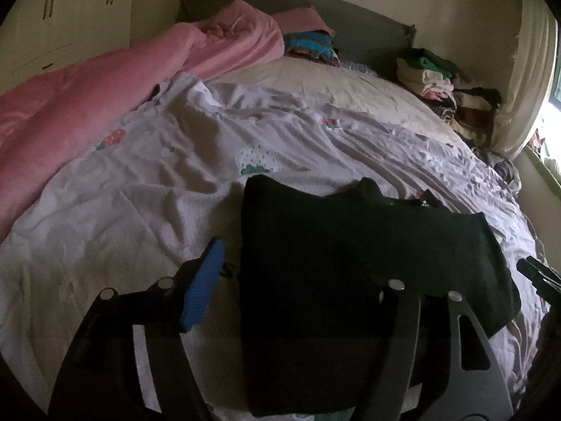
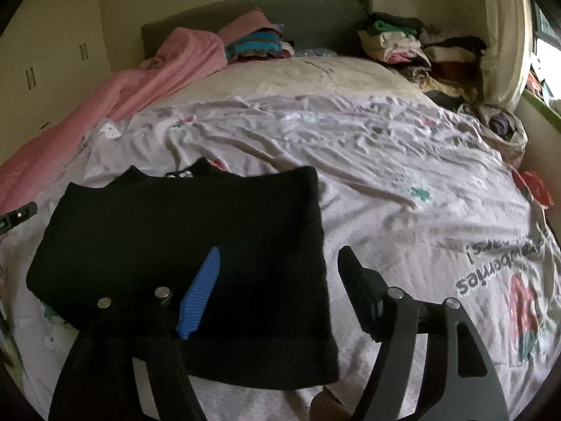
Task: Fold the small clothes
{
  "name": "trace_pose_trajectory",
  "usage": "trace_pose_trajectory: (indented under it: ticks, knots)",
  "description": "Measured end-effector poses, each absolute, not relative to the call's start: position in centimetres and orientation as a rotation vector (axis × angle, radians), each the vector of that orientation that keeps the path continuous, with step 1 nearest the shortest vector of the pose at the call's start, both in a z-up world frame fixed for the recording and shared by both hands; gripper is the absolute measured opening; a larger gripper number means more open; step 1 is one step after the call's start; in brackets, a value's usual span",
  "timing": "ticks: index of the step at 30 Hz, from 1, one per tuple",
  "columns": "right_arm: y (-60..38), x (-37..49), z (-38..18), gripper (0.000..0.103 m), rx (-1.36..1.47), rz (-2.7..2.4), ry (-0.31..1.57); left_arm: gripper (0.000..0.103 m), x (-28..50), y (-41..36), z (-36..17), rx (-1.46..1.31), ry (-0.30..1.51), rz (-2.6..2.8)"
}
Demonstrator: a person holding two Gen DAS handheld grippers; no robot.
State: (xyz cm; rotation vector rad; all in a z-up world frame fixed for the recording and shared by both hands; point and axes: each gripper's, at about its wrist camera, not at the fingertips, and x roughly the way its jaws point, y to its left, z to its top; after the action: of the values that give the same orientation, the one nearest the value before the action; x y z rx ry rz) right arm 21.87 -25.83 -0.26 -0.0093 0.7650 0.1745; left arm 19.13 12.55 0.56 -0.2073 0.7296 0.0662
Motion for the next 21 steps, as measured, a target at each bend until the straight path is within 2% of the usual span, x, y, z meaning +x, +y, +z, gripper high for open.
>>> trace_pose_trajectory:
  ticks: [9, 11, 13, 15, 16, 19, 21]
  knots:
    - [-27.9, 22.7, -3.7, 0.066, 0.071, 0.174, 0.882, 0.06, 18.8, 13.1, -1.8, -0.233, 0.817, 0.061]
    - [-28.0, 22.6, -4.1, 0.048, 0.096, 0.191, 0.897, 0.06, 18.7, 13.2, -2.2, -0.238, 0.827, 0.061]
    - [-28.0, 22.6, -4.2, 0.022, 0.106, 0.202, 0.903, 0.06, 18.6, 13.3, -2.7, -0.241, 0.842, 0.062]
    - [-27.9, 22.2, -4.1, 0.014, 0.097, 0.207, 0.889, 0.06, 18.6, 13.4, -3.2, -0.251, 0.861, 0.054]
    - [-28.0, 22.0, -3.9, 0.013, 0.096, 0.207, 0.879, 0.058, 18.5, 13.5, -3.5, -0.265, 0.875, 0.039]
    - [-28.2, 21.6, -3.8, 0.012, 0.095, 0.195, 0.877, 0.025, 18.3, 13.6, -4.4, -0.312, 0.91, -0.012]
    - [-28.4, 21.5, -4.3, 0.012, 0.092, 0.182, 0.89, 0.023, 18.1, 13.5, -5.0, -0.312, 0.926, -0.014]
